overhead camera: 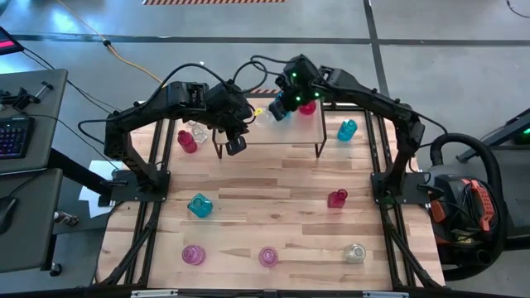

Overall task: Sort vases onto shelf
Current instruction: Put the middle transparent vase on the shelf

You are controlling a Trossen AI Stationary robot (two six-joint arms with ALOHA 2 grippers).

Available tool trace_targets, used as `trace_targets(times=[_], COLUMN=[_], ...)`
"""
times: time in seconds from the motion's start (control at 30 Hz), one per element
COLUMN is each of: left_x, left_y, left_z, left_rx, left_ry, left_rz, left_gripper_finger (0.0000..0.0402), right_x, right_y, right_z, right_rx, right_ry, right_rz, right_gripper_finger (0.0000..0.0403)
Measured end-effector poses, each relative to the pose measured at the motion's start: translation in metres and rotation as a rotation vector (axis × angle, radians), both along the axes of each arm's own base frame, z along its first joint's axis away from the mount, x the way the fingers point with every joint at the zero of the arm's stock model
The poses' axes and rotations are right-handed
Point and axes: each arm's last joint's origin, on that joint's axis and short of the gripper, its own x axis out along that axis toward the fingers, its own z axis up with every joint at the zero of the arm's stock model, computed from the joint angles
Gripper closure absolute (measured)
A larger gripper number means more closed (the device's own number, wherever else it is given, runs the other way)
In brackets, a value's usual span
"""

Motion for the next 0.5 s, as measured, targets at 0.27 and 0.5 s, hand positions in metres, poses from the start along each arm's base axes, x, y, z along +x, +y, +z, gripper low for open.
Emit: trace_targets(times=[0.27,0.5], left_x=[0.0,0.0], left_y=[0.0,0.0], left_z=[0.0,0.0], left_rx=[0.0,0.0], left_ry=[0.0,0.0], left_rz=[0.0,0.0], left_gripper_finger=[0.0344,0.0344], right_x=[0.013,0.014], right_y=[-0.022,-0.034], right_z=[-0.008,-0.017], right_rx=[0.002,0.016], right_ry=[-0.089,-0.073], right_rz=[-0.052,-0.07], right_gripper_finger=[0.0403,0.0403])
